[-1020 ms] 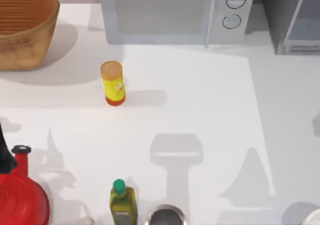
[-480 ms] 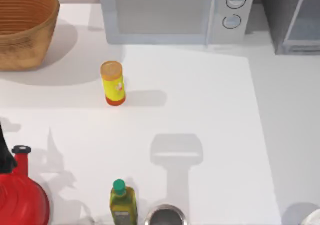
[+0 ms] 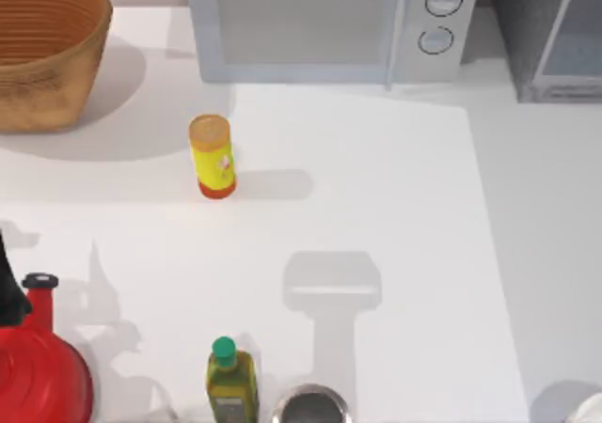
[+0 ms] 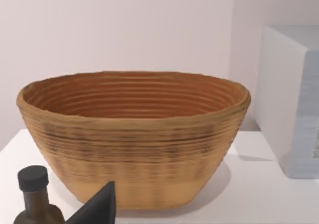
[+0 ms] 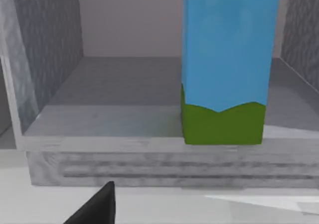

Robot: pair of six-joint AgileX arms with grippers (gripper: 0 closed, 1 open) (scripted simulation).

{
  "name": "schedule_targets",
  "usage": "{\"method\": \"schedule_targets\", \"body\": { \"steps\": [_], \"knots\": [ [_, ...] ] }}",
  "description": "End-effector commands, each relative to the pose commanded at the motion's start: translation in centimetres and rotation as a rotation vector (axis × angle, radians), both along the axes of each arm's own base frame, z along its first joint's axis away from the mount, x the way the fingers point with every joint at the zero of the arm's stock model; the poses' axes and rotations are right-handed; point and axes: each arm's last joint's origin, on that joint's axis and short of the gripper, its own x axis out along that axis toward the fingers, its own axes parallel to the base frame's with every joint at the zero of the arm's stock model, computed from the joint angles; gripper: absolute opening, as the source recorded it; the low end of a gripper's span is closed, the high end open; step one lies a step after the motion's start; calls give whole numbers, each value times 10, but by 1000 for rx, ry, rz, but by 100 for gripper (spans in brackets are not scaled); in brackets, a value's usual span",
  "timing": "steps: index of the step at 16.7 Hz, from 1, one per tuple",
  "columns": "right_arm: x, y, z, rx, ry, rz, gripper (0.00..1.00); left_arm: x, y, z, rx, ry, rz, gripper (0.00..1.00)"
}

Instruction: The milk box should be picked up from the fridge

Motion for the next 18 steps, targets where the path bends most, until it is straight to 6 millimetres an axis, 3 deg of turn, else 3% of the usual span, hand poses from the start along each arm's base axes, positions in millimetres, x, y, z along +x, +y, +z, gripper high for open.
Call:
{"method": "schedule_targets", "body": {
  "steps": [2, 5, 7, 10, 13, 15, 18],
  "knots": [
    [9, 1, -2, 5, 13, 13, 100, 0, 0, 0, 0, 0, 0, 100],
    [39, -6, -10, 26, 56, -2, 100, 0, 0, 0, 0, 0, 0, 100],
    [68, -15, -7, 14, 33, -12, 100, 0, 0, 0, 0, 0, 0, 100],
    [119, -26, 15, -27, -51, -9, 100, 0, 0, 0, 0, 0, 0, 100],
    [156, -28, 11, -12, -18, -30, 100, 0, 0, 0, 0, 0, 0, 100],
    [171, -20, 8, -7, -2, -20, 100, 0, 0, 0, 0, 0, 0, 100],
    [174, -17, 8, -8, -1, -14, 100, 0, 0, 0, 0, 0, 0, 100]
  ]
}}
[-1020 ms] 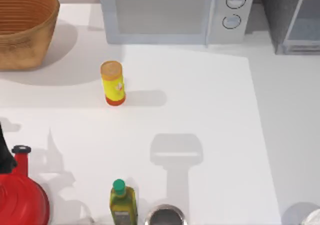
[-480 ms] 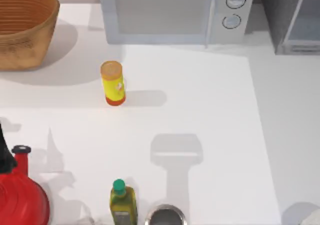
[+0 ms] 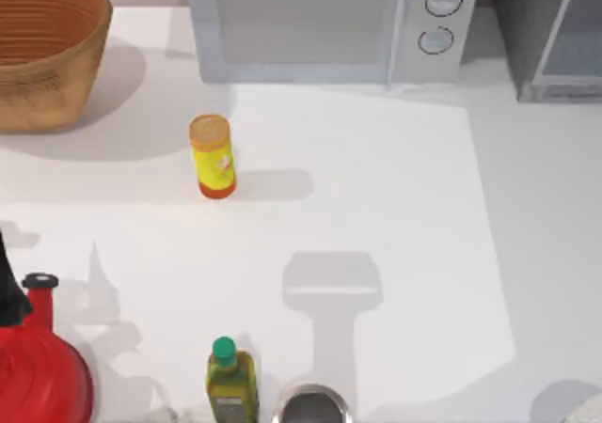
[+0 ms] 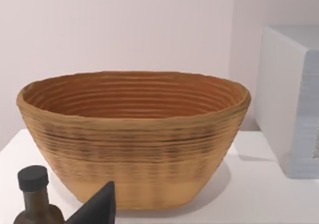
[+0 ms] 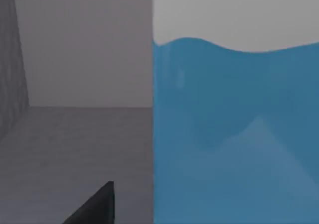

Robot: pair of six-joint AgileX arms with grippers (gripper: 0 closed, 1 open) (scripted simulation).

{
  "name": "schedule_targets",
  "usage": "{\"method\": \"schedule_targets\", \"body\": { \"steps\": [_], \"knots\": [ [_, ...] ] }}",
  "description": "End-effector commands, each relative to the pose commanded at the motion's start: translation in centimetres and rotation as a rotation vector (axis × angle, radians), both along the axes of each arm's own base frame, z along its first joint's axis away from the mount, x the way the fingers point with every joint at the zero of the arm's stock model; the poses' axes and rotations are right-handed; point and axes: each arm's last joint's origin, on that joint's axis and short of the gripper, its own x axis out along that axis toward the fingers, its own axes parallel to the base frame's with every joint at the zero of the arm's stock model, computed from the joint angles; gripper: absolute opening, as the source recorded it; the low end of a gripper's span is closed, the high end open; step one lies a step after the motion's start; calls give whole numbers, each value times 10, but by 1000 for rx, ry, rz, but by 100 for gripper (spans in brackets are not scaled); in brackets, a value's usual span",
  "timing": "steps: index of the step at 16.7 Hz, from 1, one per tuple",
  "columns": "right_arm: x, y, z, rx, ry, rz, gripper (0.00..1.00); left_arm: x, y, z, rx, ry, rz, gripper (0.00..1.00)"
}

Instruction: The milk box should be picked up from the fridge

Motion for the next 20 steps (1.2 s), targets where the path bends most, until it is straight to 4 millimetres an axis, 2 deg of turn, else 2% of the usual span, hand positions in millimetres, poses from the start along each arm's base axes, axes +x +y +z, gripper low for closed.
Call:
{"method": "schedule_targets", "body": {
  "steps": [4, 11, 16, 20],
  "knots": [
    [3, -1, -1, 1, 2, -1, 100, 0, 0, 0, 0, 0, 0, 100],
    [57, -1, 0, -1, -3, 0, 100, 0, 0, 0, 0, 0, 0, 100],
    [60, -1, 0, 0, 0, 0, 100, 0, 0, 0, 0, 0, 0, 100],
    [60, -1, 0, 0, 0, 0, 70, 0, 0, 0, 0, 0, 0, 100]
  ]
}}
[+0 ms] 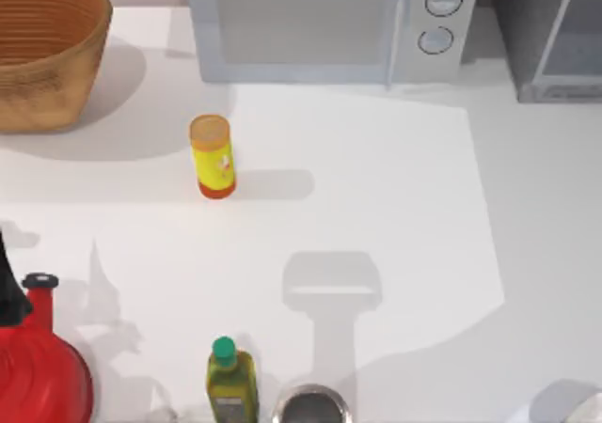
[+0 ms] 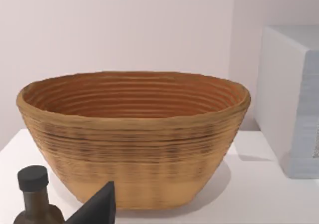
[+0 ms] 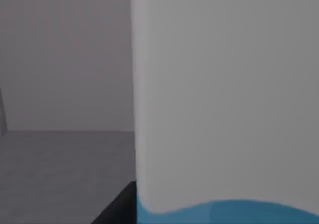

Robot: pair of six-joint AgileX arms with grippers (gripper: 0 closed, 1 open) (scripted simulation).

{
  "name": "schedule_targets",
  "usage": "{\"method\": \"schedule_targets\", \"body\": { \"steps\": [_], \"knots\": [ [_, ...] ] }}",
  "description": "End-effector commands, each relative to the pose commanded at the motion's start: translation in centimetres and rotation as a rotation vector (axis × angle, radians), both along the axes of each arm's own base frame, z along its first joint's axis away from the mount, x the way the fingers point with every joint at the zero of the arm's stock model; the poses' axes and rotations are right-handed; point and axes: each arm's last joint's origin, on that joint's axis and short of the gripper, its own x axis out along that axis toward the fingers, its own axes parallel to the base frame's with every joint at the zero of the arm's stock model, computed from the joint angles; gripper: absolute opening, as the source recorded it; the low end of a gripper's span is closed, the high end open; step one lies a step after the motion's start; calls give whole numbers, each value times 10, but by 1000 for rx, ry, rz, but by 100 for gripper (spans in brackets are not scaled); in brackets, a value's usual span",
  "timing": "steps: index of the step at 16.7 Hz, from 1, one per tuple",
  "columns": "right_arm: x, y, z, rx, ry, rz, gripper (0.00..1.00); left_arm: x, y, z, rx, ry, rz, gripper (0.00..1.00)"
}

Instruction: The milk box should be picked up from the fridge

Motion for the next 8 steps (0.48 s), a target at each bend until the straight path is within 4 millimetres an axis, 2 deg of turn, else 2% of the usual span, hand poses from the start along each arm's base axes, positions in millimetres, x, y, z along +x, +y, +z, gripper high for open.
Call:
{"method": "schedule_targets", "body": {
  "steps": [8],
  "knots": [
    [0, 0, 0, 0, 0, 0, 10, 0, 0, 0, 0, 0, 0, 100]
  ]
}}
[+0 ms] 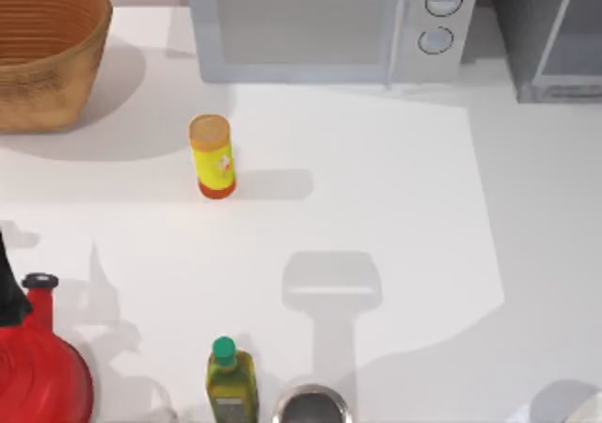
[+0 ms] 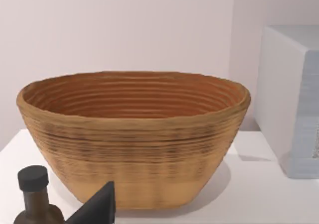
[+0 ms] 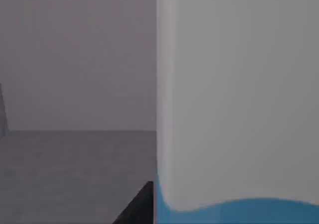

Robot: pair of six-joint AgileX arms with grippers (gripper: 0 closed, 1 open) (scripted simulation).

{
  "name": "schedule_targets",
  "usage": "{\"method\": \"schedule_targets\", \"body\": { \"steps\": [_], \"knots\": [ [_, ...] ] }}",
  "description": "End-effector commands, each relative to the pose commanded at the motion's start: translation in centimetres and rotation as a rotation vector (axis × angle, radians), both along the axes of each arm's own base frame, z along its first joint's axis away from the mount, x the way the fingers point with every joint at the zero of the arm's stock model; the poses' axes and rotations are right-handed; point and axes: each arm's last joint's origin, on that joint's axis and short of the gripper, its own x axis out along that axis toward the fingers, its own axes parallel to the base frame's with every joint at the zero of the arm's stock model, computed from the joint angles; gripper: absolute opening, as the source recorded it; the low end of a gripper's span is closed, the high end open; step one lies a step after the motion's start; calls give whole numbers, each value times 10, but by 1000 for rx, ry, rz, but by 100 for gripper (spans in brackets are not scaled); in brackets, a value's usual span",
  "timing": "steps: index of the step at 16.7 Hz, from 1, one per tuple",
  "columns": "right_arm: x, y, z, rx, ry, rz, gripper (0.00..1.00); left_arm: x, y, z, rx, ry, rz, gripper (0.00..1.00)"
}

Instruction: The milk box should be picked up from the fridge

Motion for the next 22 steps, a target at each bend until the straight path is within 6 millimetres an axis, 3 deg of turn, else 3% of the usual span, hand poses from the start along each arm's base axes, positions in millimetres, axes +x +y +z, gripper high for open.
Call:
{"method": "schedule_targets", "body": {
  "steps": [2, 11, 18, 22],
  "knots": [
    [0, 0, 0, 0, 0, 0, 0, 0, 0, 0, 0, 0, 0, 100],
    [0, -1, 2, -1, -2, -2, 0, 0, 0, 0, 0, 0, 0, 100],
    [0, -1, 50, 1, -1, -3, 0, 0, 0, 0, 0, 0, 0, 100],
    [-1, -1, 49, 3, 1, -2, 0, 0, 0, 0, 0, 0, 0, 100]
  ]
}}
